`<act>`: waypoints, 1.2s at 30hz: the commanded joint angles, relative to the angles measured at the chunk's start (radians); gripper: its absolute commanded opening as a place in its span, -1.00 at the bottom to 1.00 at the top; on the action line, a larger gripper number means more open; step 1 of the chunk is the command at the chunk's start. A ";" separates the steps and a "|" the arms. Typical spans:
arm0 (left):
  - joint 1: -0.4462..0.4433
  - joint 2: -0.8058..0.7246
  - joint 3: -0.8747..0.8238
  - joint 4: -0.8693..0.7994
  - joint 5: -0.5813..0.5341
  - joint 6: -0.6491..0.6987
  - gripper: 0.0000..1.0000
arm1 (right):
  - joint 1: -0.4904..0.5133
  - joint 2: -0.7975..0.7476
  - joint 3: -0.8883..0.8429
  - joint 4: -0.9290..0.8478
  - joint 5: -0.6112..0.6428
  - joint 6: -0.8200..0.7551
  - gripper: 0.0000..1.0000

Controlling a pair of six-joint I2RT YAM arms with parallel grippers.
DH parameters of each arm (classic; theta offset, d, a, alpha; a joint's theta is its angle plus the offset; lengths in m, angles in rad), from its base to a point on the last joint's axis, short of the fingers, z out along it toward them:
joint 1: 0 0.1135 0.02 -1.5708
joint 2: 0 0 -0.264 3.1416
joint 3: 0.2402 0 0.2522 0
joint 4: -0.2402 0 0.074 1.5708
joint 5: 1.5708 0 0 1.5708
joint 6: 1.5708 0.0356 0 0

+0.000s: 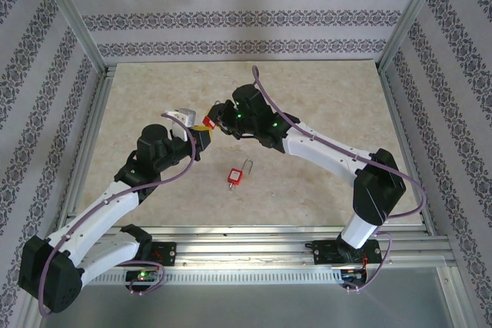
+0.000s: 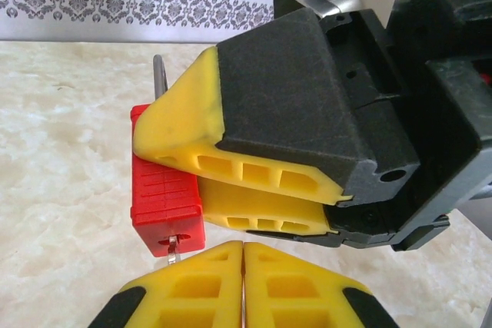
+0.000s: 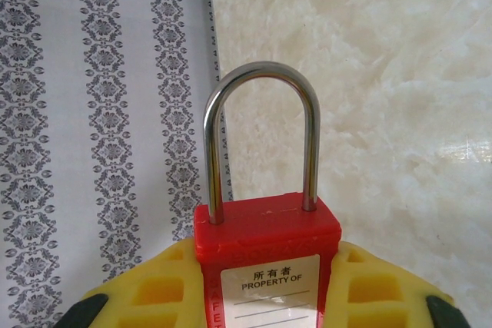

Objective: Unlock with the key

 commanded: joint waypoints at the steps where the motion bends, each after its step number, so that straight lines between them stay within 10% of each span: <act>1: -0.006 -0.017 -0.037 0.058 -0.011 -0.022 -0.81 | 0.011 -0.011 0.021 0.053 -0.057 0.010 -1.00; 26: -0.005 -0.119 -0.133 0.097 -0.070 -0.046 -1.00 | 0.009 -0.015 0.010 0.078 -0.070 0.035 -1.00; 36: -0.001 -0.117 -0.122 0.112 -0.093 -0.041 -0.21 | 0.014 -0.017 -0.002 0.084 -0.069 0.038 -1.00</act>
